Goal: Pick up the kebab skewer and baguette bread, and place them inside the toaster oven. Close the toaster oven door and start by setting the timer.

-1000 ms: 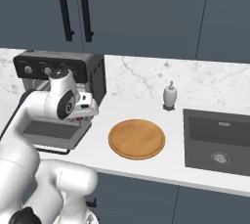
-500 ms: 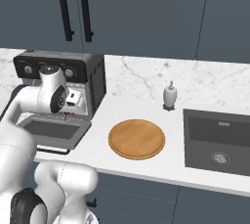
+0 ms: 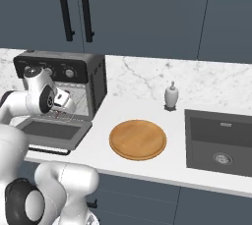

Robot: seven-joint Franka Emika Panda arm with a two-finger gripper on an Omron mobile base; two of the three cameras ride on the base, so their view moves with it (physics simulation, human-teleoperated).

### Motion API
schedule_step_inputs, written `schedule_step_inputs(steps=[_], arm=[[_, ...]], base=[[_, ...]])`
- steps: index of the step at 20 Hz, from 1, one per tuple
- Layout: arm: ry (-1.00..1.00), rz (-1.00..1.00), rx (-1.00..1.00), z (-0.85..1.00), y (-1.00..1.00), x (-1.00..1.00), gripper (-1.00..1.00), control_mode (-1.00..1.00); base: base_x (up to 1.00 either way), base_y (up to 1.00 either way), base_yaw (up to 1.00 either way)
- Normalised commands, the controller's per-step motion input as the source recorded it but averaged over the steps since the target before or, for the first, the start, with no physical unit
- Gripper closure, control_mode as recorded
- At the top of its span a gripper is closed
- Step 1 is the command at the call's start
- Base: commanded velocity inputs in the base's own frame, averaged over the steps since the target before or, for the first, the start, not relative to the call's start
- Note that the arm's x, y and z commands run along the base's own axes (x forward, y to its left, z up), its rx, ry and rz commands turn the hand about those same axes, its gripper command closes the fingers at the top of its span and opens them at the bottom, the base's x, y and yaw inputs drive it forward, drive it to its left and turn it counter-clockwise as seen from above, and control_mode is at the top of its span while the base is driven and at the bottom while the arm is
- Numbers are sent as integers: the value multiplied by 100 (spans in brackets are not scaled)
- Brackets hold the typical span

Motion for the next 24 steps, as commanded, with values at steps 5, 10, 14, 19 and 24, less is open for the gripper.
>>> schedule_step_inputs(steps=[5, 10, 14, 19, 24], arm=[[0, -6, 0, 0, 3, 39, 100, -100], [0, 0, 0, -7, 16, 0, 100, -100], [0, 0, 0, -10, 7, 1, 100, -100], [0, 0, 0, -23, 0, 4, 100, -100], [0, 0, 0, -32, 4, 1, 100, -100]], base=[[0, 0, 0], [0, 0, 0], [0, 0, 0], [0, 0, 0], [0, 0, 0]])
